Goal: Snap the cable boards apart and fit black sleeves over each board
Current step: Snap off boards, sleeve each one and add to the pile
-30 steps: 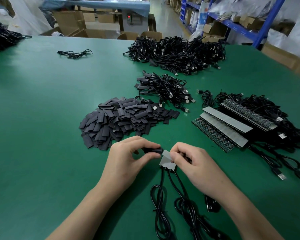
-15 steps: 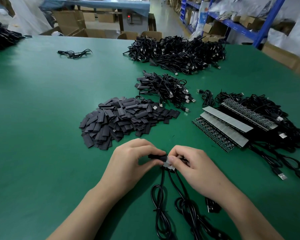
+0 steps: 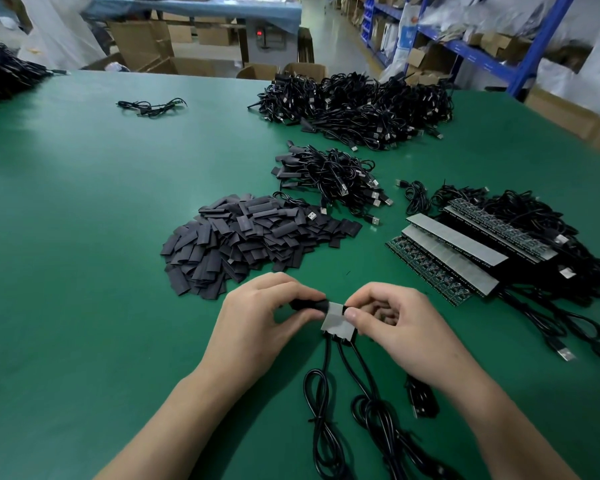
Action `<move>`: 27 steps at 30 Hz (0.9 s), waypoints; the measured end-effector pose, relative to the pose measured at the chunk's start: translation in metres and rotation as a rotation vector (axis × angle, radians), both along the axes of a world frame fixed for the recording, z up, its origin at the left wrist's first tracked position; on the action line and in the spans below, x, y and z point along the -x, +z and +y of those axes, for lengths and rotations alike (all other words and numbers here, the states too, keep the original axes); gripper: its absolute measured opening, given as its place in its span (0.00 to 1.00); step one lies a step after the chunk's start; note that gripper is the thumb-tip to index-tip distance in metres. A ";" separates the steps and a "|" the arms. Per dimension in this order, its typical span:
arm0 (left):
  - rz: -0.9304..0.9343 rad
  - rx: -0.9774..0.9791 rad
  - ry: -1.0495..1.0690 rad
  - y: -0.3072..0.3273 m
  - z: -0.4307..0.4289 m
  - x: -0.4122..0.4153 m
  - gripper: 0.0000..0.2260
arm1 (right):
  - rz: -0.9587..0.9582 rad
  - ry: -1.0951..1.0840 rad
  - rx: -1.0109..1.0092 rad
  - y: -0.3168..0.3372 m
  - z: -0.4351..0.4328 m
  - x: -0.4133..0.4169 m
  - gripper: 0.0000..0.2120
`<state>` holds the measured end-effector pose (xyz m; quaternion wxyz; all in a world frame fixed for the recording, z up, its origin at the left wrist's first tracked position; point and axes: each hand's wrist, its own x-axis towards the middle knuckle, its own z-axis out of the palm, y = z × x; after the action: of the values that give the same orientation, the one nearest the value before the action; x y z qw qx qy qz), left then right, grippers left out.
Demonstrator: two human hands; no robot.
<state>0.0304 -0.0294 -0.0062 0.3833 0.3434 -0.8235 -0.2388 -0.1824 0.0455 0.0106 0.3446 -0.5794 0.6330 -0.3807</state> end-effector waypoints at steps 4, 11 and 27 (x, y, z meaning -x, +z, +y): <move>-0.004 -0.001 -0.054 0.001 0.001 0.001 0.08 | -0.026 0.007 0.003 0.000 0.001 -0.002 0.05; 0.010 -0.004 -0.056 0.000 0.002 0.002 0.07 | -0.041 0.017 0.029 0.000 0.001 -0.004 0.05; -0.070 0.264 -0.033 0.000 0.002 0.004 0.06 | -0.062 0.024 0.071 -0.006 -0.001 -0.001 0.07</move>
<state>0.0263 -0.0277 -0.0066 0.3922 0.2847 -0.8661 -0.1226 -0.1811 0.0441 0.0045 0.3478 -0.5868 0.6011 -0.4164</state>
